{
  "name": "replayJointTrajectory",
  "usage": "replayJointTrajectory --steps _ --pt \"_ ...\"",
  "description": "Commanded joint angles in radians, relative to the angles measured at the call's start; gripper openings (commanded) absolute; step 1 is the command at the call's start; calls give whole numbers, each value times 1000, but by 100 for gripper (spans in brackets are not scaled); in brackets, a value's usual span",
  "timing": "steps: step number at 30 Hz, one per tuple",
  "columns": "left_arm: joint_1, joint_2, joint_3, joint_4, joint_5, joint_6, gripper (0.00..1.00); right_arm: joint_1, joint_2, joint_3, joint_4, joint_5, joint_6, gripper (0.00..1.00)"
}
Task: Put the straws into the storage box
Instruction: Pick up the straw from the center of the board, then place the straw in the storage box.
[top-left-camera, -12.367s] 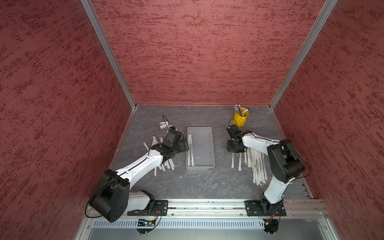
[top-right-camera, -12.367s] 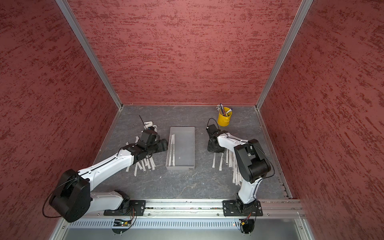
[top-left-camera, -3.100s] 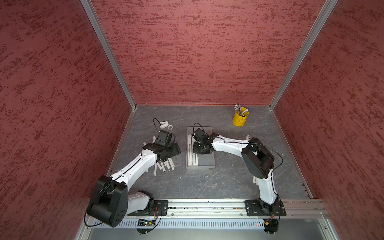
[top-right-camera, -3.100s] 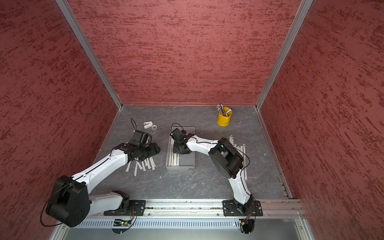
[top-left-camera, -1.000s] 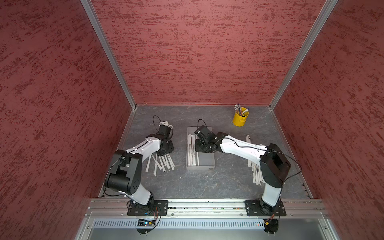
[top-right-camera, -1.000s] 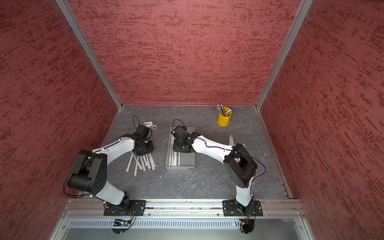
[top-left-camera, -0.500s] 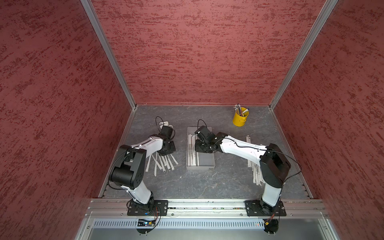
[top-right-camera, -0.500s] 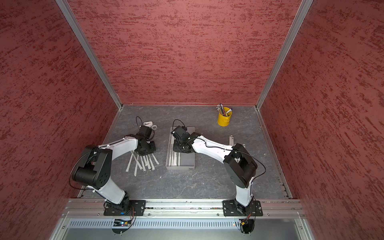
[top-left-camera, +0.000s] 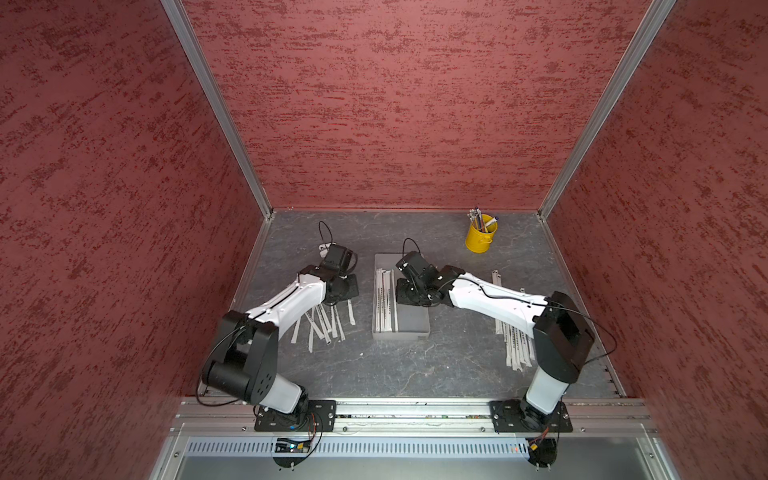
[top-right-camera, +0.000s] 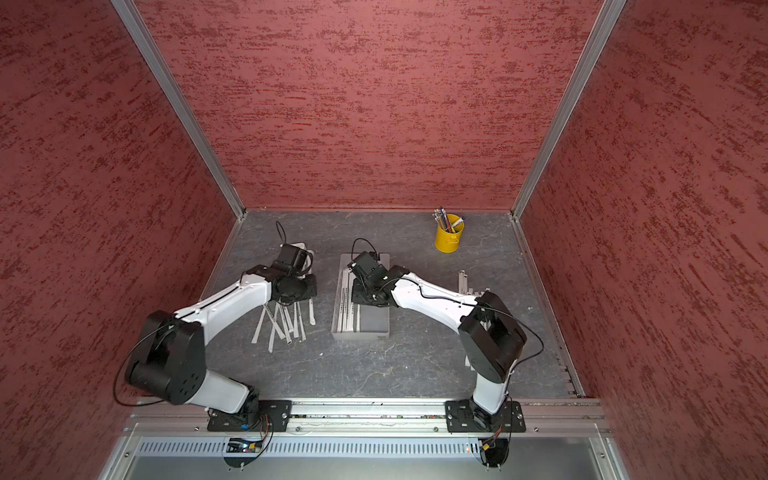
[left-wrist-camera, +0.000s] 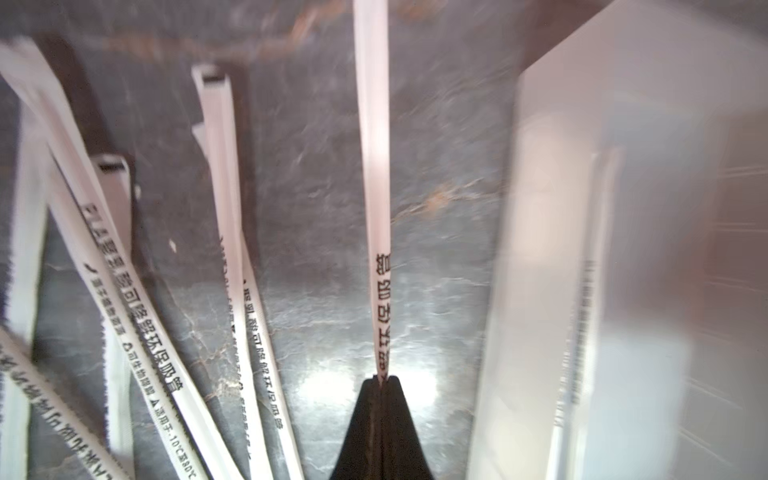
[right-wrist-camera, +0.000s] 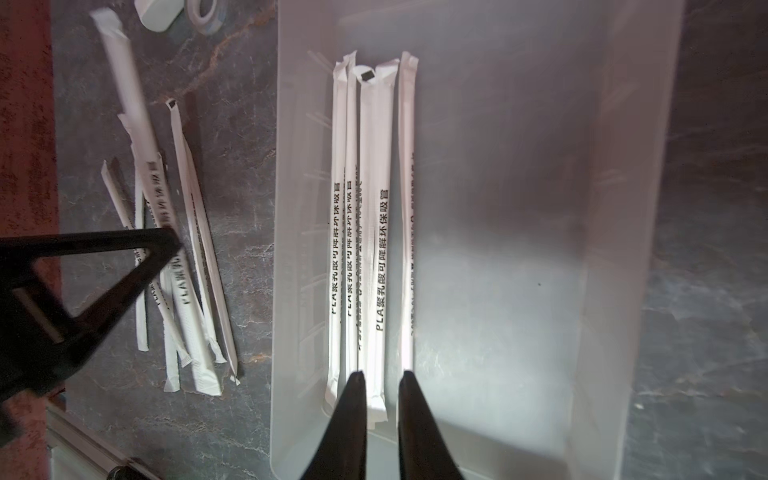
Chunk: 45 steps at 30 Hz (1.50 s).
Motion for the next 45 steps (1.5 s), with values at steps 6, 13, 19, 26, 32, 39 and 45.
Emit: replayJointTrajectory --steps 6,13,19,26,32,39,45 --pt "-262 63 133 94 116 8 4 -130 -185 -120 -13 67 -7 17" --pt "-319 276 194 97 124 -99 3 -177 -262 -206 -21 85 0 16" --pt "-328 344 168 127 133 -199 4 -177 -241 -239 9 65 12 16" --pt "-332 354 132 151 119 -258 5 -177 -219 -245 28 52 7 16" --pt "-335 375 108 148 73 -271 7 -177 -220 -244 30 54 1 16" --pt "-334 392 119 138 72 -265 16 -178 -222 -247 23 60 -4 16" --pt "-333 351 139 101 57 -252 20 -196 -242 -241 -20 75 -27 16"
